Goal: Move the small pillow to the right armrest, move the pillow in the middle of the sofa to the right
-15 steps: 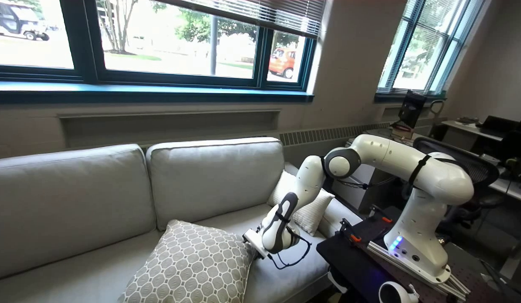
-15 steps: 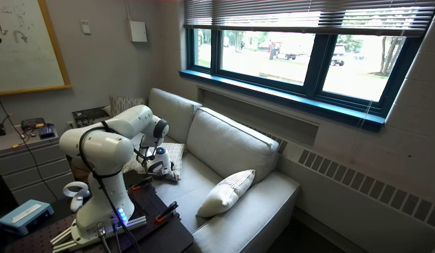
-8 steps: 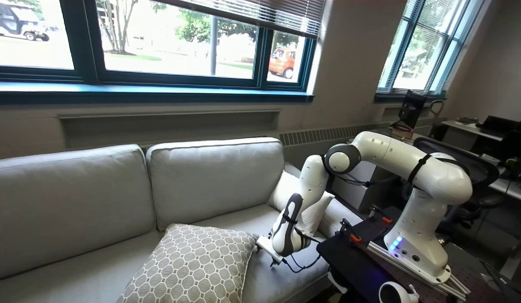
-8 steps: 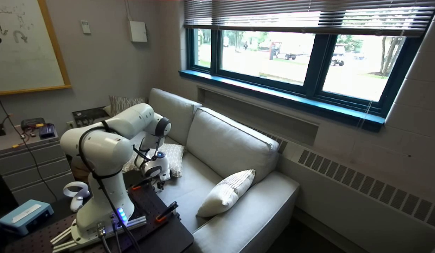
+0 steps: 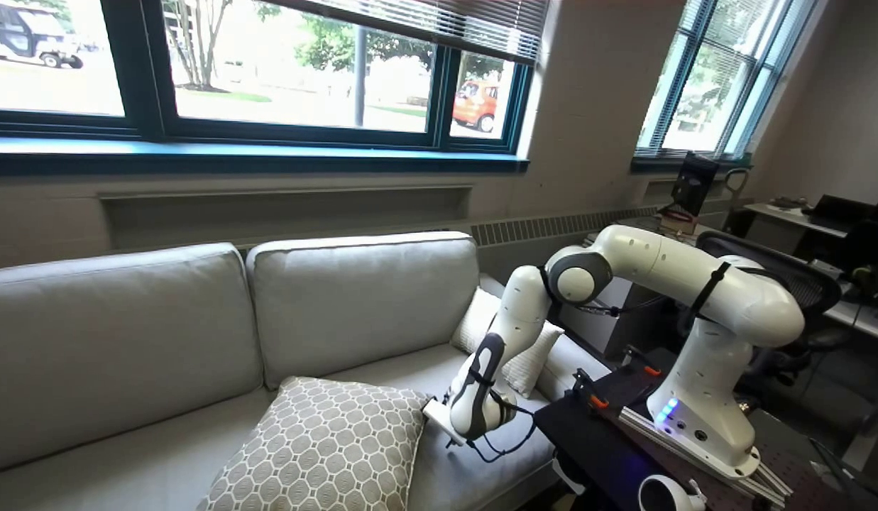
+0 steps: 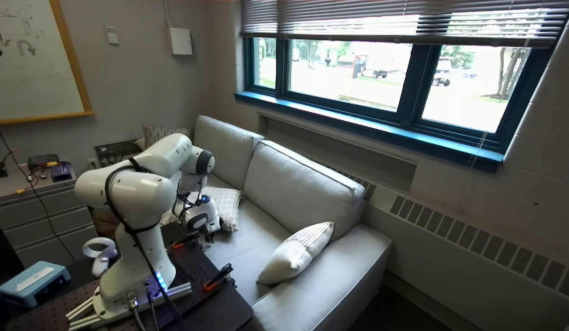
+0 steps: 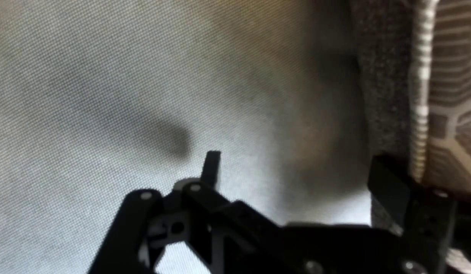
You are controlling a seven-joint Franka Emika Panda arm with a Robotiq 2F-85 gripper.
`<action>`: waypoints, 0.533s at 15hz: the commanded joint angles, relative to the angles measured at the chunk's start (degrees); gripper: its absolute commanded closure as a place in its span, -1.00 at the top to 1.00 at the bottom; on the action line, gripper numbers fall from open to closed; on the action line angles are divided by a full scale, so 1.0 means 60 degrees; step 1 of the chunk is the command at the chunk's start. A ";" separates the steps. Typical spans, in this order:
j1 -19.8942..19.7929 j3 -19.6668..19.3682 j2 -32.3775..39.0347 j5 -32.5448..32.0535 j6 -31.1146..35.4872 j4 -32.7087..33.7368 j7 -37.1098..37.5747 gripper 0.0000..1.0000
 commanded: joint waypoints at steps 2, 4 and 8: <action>0.2412 -0.1548 -0.1244 0.1533 0.0001 -0.0793 0.0697 1.00; 0.3540 -0.2277 -0.1696 0.2148 -0.0003 -0.1281 0.1080 1.00; 0.5703 -0.3603 -0.2299 0.3315 -0.0013 -0.2603 0.2111 1.00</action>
